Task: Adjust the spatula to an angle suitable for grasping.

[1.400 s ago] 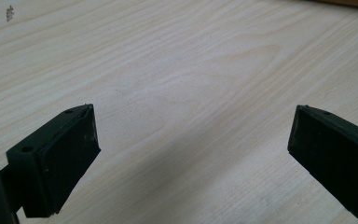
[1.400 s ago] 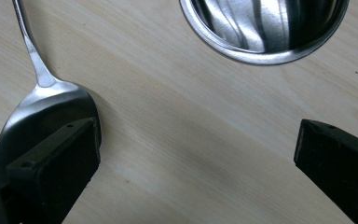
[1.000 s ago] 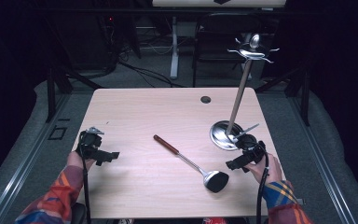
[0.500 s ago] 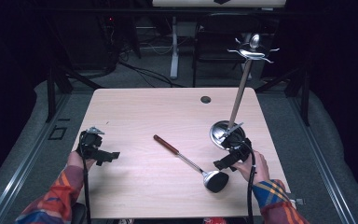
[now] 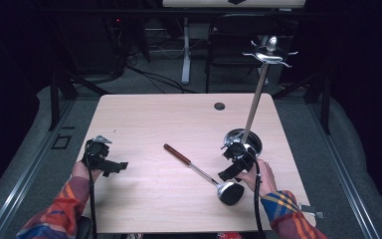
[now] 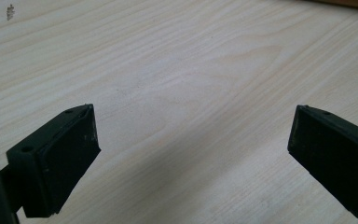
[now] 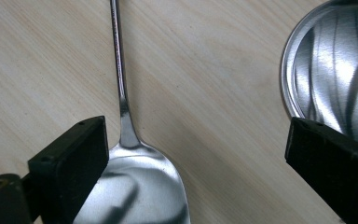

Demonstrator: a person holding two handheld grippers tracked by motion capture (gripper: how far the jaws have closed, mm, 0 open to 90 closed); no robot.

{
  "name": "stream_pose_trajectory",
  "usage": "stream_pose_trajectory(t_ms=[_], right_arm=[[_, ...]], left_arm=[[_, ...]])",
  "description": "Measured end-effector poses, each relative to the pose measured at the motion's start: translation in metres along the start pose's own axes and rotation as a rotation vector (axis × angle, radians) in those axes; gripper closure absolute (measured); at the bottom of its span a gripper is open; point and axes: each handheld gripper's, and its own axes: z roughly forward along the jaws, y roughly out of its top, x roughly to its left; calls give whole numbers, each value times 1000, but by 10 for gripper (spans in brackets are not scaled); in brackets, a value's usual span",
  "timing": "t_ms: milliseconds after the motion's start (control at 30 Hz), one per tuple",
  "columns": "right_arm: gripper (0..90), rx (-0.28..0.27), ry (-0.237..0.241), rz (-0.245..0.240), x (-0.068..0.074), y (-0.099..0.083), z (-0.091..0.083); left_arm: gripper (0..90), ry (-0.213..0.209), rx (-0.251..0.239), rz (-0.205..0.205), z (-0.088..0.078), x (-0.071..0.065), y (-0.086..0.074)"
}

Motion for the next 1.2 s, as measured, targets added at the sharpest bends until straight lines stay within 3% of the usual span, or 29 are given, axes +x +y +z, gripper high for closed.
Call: stream_pose_trajectory(t_ms=[200, 667, 767, 1200], right_arm=[[152, 4, 5, -14, 2, 4, 3], [439, 50, 28, -83, 15, 18, 21], [518, 63, 51, -88, 18, 21, 27], [648, 118, 50, -114, 28, 24, 40]], left_arm=[[16, 3, 0, 4, 0, 0, 0], [16, 5, -6, 3, 0, 0, 0], [16, 4, -6, 3, 0, 0, 0], [16, 4, -5, 5, -1, 0, 0]])
